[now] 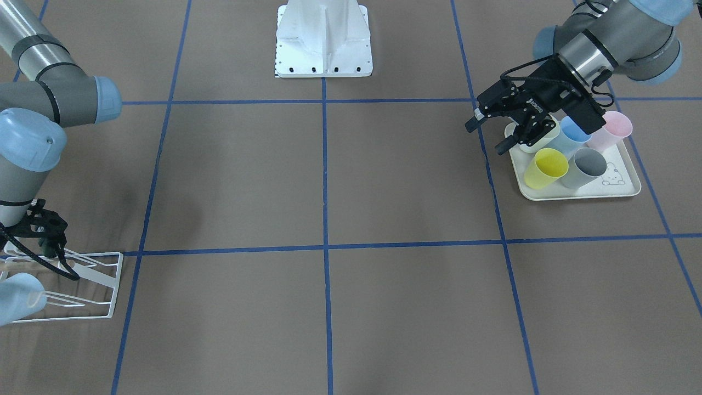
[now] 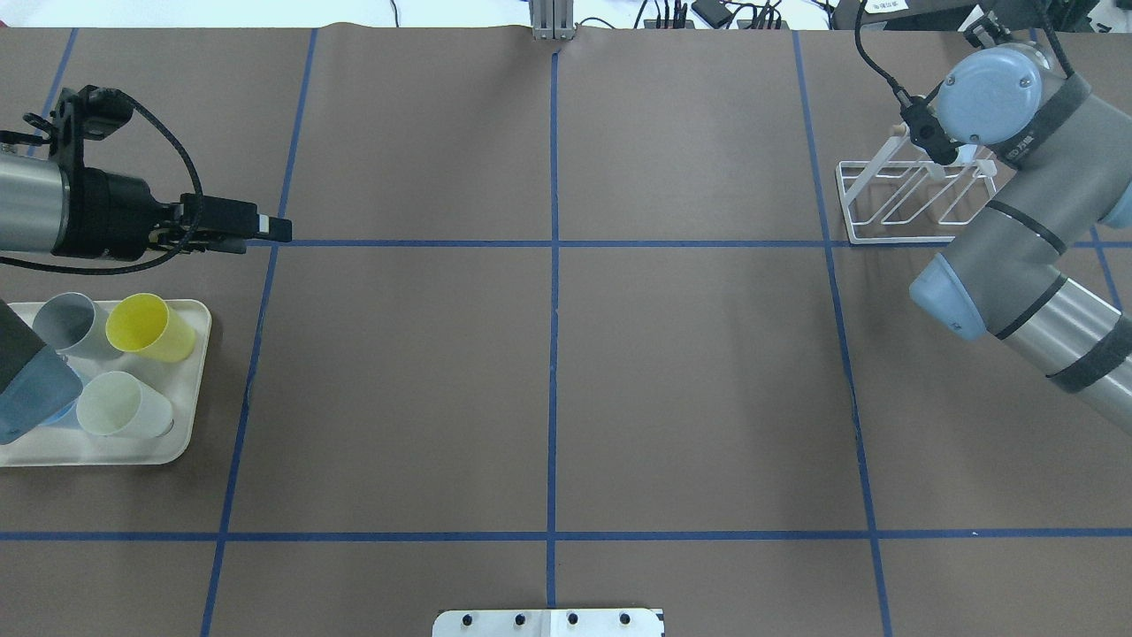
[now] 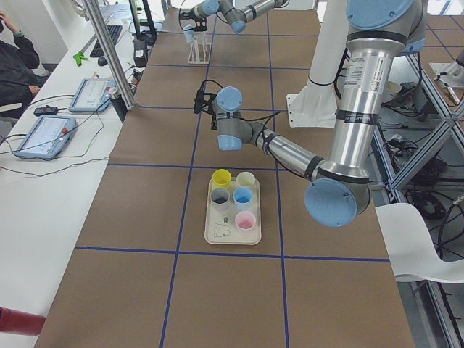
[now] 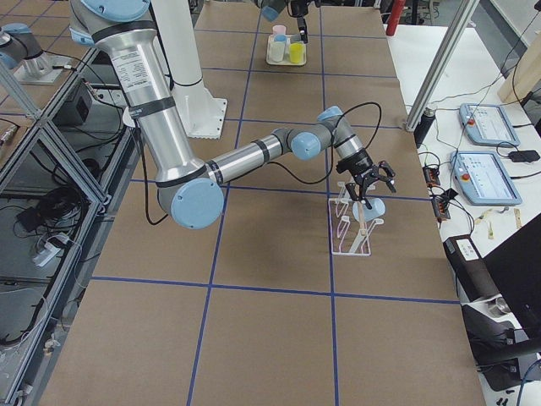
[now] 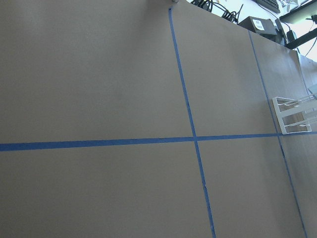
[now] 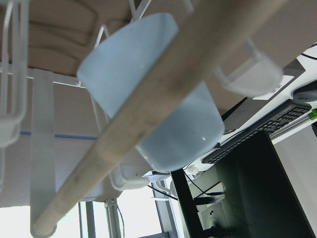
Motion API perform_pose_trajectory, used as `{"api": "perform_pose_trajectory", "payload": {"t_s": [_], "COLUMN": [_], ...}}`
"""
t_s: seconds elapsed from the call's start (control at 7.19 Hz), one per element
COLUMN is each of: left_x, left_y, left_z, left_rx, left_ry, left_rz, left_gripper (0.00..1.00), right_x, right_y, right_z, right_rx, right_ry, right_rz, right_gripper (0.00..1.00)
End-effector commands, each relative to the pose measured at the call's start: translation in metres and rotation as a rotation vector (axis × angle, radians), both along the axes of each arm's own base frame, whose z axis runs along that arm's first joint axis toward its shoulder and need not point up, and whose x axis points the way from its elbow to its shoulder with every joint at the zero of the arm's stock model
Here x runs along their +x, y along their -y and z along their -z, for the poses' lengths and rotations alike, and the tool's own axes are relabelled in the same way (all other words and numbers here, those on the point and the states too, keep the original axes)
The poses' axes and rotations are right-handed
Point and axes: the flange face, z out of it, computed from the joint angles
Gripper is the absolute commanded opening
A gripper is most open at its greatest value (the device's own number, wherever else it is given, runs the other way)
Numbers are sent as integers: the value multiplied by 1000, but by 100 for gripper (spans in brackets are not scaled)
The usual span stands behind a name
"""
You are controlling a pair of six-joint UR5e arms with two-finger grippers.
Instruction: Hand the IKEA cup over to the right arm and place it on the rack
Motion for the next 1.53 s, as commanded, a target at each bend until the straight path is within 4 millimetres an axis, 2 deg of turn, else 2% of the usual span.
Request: {"api": "perform_pose_trajectory", "payload": {"t_s": [0.0, 0.14, 0.28, 0.42, 0.56, 0.83, 0.97, 1.11, 1.25, 1.39], "left_x": [-1, -1, -2, -4, -11, -44, -52, -64, -84, -108], "left_y": [0, 0, 0, 2, 6, 25, 31, 38, 30, 27], "left_z": [-2, -2, -1, -1, -3, -10, -9, -20, -62, -86], "left_rx": [-3, -3, 2, 14, 64, 148, 185, 240, 295, 339], "left_ry": [3, 3, 3, 9, 31, 164, 254, 334, 422, 492], "left_rz": [1, 1, 2, 7, 13, 47, 42, 34, 11, 29], "left_gripper": [100, 100, 100, 100, 100, 100, 100, 100, 100, 100], "right_x": [-2, -1, 5, 5, 2, -12, -20, -25, -50, -82], "right_y": [0, -3, -10, -23, -37, -54, -66, -83, -109, -128], "right_z": [9, 36, 61, 88, 107, 125, 139, 160, 186, 205], "right_rx": [13, 45, 50, 42, -1, -135, -192, -239, -305, -378], "right_ry": [14, 53, 187, 377, 581, 870, 973, 1092, 1257, 1449], "right_rz": [-2, 4, -24, -89, -178, -312, -355, -424, -540, -621], "right_gripper": [100, 100, 100, 100, 100, 100, 100, 100, 100, 100]}}
